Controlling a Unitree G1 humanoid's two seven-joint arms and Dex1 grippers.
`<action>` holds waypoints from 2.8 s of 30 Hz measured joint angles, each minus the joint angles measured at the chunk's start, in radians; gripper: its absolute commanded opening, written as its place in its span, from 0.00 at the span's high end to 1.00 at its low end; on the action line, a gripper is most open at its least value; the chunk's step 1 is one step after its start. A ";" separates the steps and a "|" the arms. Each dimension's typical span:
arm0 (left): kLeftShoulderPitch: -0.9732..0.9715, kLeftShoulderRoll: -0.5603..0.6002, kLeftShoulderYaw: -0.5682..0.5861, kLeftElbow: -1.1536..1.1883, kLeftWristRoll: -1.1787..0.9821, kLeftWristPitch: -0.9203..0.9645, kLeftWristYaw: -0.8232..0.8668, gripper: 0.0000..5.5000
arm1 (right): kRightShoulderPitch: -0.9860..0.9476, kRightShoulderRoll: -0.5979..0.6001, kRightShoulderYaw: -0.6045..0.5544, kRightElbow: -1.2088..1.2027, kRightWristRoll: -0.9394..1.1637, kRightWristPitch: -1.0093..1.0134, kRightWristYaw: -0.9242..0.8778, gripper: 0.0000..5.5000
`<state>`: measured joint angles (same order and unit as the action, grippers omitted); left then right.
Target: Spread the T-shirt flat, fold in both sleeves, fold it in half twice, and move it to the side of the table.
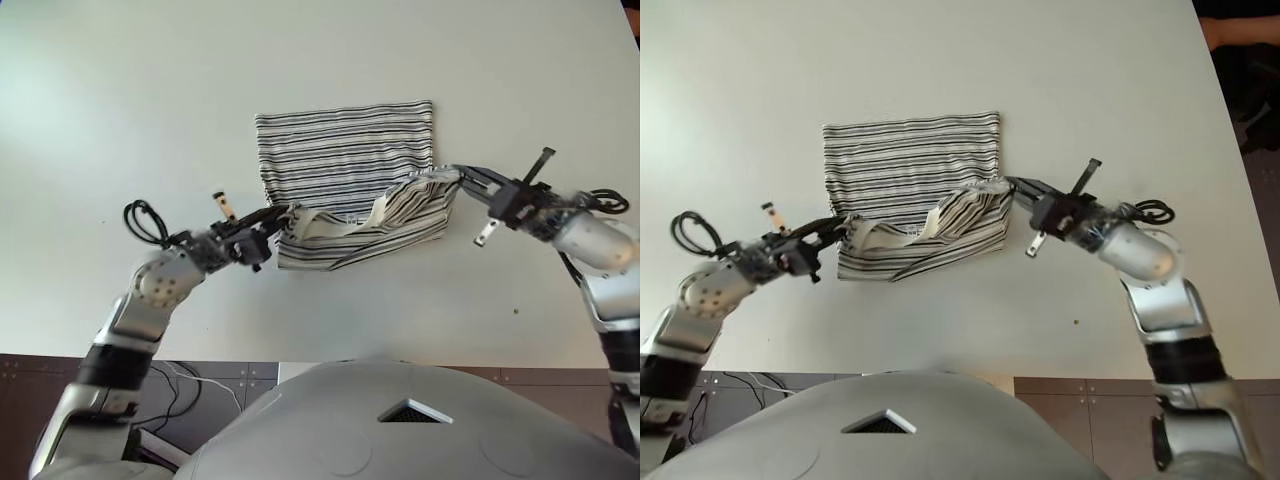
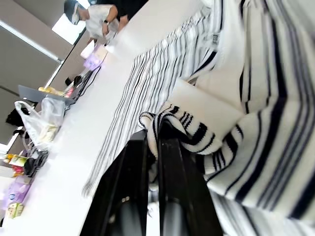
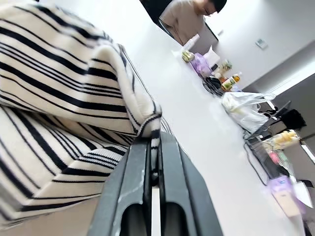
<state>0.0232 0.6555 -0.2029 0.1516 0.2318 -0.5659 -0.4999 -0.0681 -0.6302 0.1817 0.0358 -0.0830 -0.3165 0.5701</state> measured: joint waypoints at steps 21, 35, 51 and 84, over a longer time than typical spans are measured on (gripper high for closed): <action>-0.658 -0.199 -0.144 1.004 0.307 -0.068 0.489 0.90 | -0.596 0.294 0.100 0.888 -0.308 -0.072 -0.468 0.91; -0.766 -0.302 -0.092 1.153 0.241 0.101 0.503 0.51 | -0.809 0.428 0.152 1.247 -0.390 0.005 -0.583 0.47; -0.697 -0.241 0.118 1.167 0.083 0.218 0.601 0.07 | -0.734 0.291 0.335 1.154 -0.528 -0.266 -0.356 0.46; 0.256 -0.257 0.251 -0.279 0.088 0.048 0.517 0.00 | -0.095 0.203 0.272 -0.233 -0.247 0.129 -0.011 0.46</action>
<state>0.2788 0.3988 0.0477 -0.1278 0.3195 -0.5182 0.0176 -0.1627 -0.4277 0.4535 -0.1972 -0.3300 -0.1870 0.5589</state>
